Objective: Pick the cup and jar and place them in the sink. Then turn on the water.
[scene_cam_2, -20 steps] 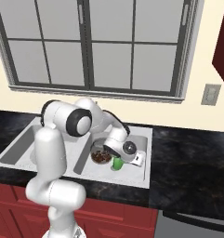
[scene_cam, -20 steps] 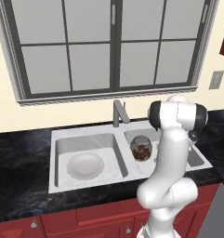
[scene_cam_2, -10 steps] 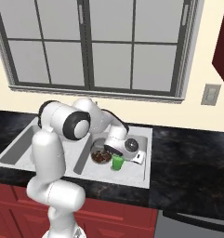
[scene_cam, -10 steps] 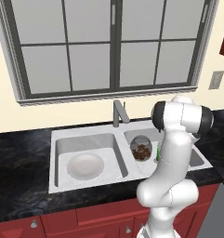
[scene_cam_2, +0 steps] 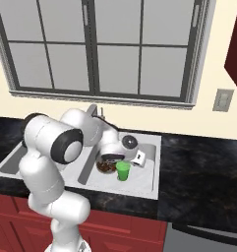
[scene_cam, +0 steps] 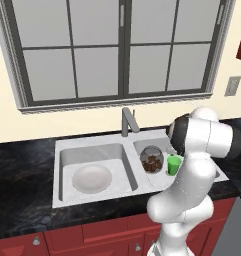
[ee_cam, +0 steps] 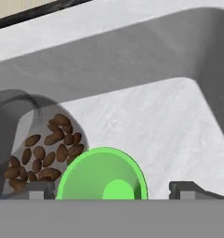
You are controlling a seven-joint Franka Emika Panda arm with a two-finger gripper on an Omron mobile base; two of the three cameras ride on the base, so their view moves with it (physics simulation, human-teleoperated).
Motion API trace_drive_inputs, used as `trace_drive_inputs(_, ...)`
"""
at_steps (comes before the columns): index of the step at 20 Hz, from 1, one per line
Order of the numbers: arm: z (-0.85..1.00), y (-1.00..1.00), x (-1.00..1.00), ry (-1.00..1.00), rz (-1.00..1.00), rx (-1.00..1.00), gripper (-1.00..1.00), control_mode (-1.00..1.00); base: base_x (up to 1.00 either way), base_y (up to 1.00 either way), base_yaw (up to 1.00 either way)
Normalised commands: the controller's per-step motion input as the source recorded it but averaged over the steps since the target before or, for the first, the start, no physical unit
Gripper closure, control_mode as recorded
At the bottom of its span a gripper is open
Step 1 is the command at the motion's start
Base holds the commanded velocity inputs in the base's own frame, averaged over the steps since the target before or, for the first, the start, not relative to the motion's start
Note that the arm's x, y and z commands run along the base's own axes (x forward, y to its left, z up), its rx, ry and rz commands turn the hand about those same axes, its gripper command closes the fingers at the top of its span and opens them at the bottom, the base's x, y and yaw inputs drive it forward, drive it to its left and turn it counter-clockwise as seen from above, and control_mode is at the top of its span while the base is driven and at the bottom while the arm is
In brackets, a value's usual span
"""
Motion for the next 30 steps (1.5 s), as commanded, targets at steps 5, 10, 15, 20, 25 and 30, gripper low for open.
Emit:
trace_drive_inputs(5,1.0,0.0,-0.02,0.1,0.0,0.0,-1.0,-1.0,0.0,0.0,0.0)
trace_drive_inputs(10,0.99,0.0,-0.1,0.03,0.0,0.0,-1.0,-1.0,0.0,0.0,0.0)
trace_drive_inputs(15,0.8,0.0,-0.36,0.0,0.0,0.0,-1.0,-1.0,0.0,0.0,0.0)
trace_drive_inputs(20,0.67,0.0,-0.43,-0.01,0.1,0.0,-1.0,-1.0,0.0,0.0,0.0)
trace_drive_inputs(25,0.4,0.0,-0.38,0.0,0.2,0.0,-1.0,-1.0,0.0,0.0,0.0)
trace_drive_inputs(30,0.24,0.0,-0.26,0.0,0.27,-0.01,-1.0,-1.0,0.0,0.0,0.0)
